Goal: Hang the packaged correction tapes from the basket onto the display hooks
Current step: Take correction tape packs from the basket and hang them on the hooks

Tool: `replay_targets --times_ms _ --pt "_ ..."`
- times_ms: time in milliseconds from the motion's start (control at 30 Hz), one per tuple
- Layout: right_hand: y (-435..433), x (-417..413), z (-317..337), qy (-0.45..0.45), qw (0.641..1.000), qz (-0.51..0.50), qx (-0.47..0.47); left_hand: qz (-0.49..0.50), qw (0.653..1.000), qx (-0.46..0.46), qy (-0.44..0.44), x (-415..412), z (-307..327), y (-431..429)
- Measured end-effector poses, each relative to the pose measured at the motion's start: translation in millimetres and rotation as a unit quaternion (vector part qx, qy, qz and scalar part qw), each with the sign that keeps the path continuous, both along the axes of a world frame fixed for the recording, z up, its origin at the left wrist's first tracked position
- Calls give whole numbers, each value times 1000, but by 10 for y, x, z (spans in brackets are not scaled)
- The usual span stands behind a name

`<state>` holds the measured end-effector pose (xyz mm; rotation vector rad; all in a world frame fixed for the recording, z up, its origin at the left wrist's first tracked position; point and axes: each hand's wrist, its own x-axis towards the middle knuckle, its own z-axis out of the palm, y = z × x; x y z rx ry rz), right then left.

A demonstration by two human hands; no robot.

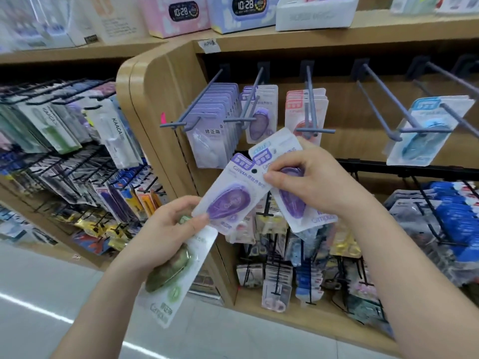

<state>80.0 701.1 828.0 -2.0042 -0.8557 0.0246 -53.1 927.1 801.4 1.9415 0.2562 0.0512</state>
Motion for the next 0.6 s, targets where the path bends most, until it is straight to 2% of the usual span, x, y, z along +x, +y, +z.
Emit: replay_targets --times_ms 100,200,300,600 --pt "63 24 31 64 993 4 95 26 999 3 -48 33 -38 -25" --pt "155 17 -77 111 980 0 165 77 992 -64 -80 43 -102 -88" --pt "230 -12 -200 114 979 -9 167 103 986 -93 -91 76 -102 -153" --pt "250 -91 -307 145 967 -68 200 86 988 -85 -98 158 -37 -216"
